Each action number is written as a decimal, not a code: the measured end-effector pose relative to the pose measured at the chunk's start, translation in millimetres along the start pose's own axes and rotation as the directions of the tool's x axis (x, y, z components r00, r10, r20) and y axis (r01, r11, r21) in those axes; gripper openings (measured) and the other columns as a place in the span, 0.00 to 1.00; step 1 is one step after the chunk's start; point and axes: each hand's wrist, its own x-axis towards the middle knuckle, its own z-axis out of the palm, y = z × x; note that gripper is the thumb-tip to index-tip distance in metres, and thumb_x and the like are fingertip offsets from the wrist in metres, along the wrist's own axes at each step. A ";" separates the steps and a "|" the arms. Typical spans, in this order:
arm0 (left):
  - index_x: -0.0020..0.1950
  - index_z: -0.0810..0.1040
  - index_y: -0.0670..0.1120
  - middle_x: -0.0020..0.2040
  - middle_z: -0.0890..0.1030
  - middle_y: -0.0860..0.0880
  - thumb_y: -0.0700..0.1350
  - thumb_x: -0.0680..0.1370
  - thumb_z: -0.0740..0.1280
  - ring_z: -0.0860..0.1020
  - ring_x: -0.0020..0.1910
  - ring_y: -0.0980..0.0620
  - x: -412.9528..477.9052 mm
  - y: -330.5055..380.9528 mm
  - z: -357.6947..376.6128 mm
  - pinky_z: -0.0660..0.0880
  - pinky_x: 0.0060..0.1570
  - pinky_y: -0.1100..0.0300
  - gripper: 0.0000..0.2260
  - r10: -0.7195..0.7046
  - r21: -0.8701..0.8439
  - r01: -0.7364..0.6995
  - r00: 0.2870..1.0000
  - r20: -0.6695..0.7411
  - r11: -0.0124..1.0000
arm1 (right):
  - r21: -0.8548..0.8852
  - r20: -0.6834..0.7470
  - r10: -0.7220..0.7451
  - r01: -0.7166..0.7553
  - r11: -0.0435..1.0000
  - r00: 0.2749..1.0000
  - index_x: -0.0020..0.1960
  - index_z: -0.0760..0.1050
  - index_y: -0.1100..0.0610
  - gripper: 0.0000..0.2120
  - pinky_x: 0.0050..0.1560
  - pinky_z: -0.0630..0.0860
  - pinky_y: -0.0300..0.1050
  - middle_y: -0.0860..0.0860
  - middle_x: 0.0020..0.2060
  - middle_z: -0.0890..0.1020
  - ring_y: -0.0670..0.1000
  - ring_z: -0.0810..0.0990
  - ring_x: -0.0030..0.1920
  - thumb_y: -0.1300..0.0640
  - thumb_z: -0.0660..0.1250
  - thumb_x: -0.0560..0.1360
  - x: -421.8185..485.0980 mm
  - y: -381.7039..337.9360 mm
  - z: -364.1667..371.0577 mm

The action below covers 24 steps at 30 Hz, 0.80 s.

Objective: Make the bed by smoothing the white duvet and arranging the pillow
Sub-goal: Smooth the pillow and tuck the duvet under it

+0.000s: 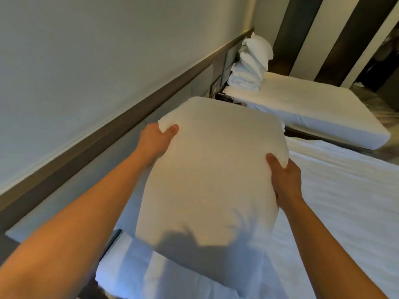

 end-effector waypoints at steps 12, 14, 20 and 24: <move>0.84 0.53 0.55 0.85 0.50 0.48 0.62 0.85 0.49 0.50 0.83 0.46 205.4 -178.5 145.5 0.50 0.80 0.42 0.28 -0.054 0.665 -0.238 0.921 0.387 0.708 | -0.710 0.392 0.229 0.134 0.692 0.891 0.86 0.42 0.45 0.39 0.82 0.51 0.61 0.55 0.86 0.48 0.60 0.50 0.84 0.35 0.57 0.83 247.6 140.5 167.1; 0.84 0.46 0.60 0.85 0.44 0.53 0.65 0.84 0.45 0.45 0.84 0.48 181.5 -234.2 166.3 0.45 0.79 0.38 0.29 -0.098 0.730 -0.260 0.908 0.408 0.632 | -0.841 0.377 0.341 0.164 0.515 0.861 0.84 0.40 0.38 0.42 0.81 0.48 0.66 0.50 0.85 0.39 0.59 0.41 0.84 0.26 0.54 0.78 234.3 188.3 186.2; 0.83 0.46 0.62 0.85 0.46 0.55 0.66 0.83 0.45 0.45 0.84 0.50 183.3 -272.9 171.8 0.46 0.79 0.38 0.29 -0.011 0.735 -0.260 0.940 0.341 0.626 | -0.868 0.328 0.267 0.178 0.464 0.906 0.82 0.39 0.32 0.38 0.74 0.59 0.73 0.40 0.84 0.36 0.58 0.38 0.84 0.26 0.53 0.79 215.2 218.8 203.5; 0.83 0.57 0.58 0.84 0.55 0.52 0.60 0.85 0.50 0.51 0.83 0.49 154.6 -277.4 174.3 0.47 0.79 0.41 0.25 0.055 0.686 -0.166 0.982 0.182 0.709 | -0.804 0.320 0.157 0.180 0.566 0.934 0.84 0.48 0.38 0.36 0.75 0.62 0.70 0.42 0.85 0.43 0.56 0.42 0.85 0.31 0.57 0.81 196.7 222.3 189.2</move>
